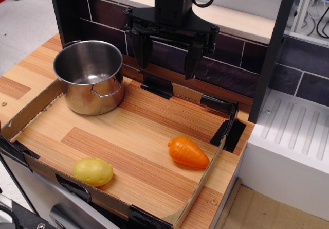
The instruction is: Topple metal pot
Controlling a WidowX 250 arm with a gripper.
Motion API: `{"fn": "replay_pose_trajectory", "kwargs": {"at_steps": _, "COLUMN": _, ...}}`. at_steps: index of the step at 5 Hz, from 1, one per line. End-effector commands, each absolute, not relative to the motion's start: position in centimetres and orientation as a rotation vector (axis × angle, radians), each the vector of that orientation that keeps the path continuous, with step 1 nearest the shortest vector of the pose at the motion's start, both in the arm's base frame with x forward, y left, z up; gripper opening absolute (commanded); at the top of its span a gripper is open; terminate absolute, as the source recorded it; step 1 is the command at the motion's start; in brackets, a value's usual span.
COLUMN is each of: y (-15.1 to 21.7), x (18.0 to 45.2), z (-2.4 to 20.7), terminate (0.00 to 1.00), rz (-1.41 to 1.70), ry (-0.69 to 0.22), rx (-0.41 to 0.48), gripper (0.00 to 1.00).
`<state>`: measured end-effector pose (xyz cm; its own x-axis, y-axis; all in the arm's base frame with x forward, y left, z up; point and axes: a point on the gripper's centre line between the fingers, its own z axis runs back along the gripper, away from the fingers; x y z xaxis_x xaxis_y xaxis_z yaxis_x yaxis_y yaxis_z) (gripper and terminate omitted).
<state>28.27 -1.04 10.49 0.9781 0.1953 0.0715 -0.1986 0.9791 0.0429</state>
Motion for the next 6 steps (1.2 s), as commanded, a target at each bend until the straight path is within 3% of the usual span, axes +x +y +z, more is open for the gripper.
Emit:
{"fn": "replay_pose_trajectory", "kwargs": {"at_steps": 1, "y": -1.0, "x": 28.3, "z": 10.5, "terminate": 0.00, "rz": 0.198, "ry": -0.067, "rx": 0.050, "gripper": 1.00}}
{"fn": "replay_pose_trajectory", "kwargs": {"at_steps": 3, "y": 4.6, "x": 26.7, "z": 13.3, "terminate": 0.00, "rz": 0.034, "ry": -0.095, "rx": -0.036, "gripper": 1.00}}
{"fn": "replay_pose_trajectory", "kwargs": {"at_steps": 6, "y": 13.8, "x": 26.6, "z": 14.7, "terminate": 0.00, "rz": 0.012, "ry": -0.098, "rx": -0.036, "gripper": 1.00}}
